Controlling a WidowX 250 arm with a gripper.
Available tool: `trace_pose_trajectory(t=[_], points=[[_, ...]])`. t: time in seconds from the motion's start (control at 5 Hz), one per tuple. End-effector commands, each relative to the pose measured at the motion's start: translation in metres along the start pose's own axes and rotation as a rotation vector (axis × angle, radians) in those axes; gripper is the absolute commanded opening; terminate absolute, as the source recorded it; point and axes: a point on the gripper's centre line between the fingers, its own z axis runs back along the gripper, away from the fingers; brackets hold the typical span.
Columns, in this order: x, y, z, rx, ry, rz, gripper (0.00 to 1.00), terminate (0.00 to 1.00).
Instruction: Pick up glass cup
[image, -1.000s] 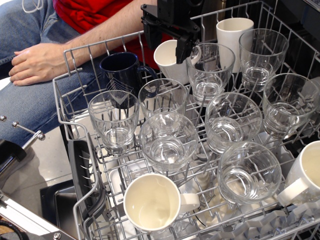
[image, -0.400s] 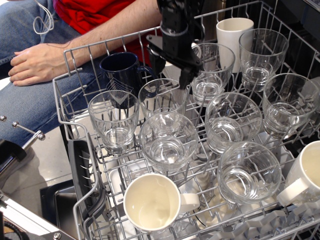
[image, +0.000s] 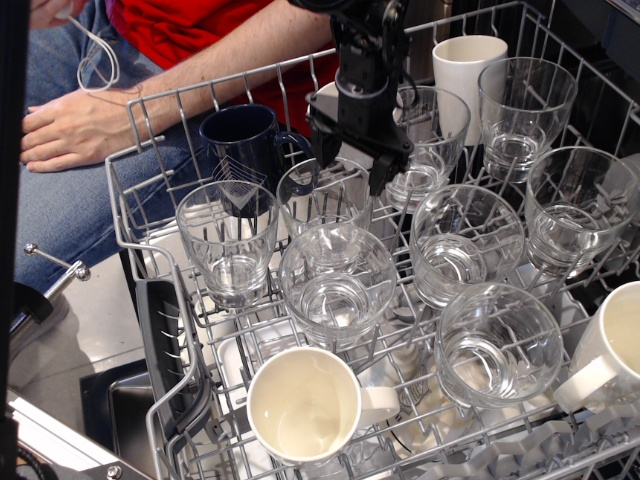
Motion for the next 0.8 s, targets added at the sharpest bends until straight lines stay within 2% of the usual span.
trace_pose_trajectory(t=[0.0, 0.2, 0.6], points=[[0.009, -0.006, -0.003, 0.028, -0.053, 0.059, 1.00, 0.00], [0.000, -0.011, -0.012, 0.031, -0.048, 0.070, 1.00, 0.00], [-0.016, -0.021, -0.033, 0.075, -0.036, 0.128, 1.00, 0.00]])
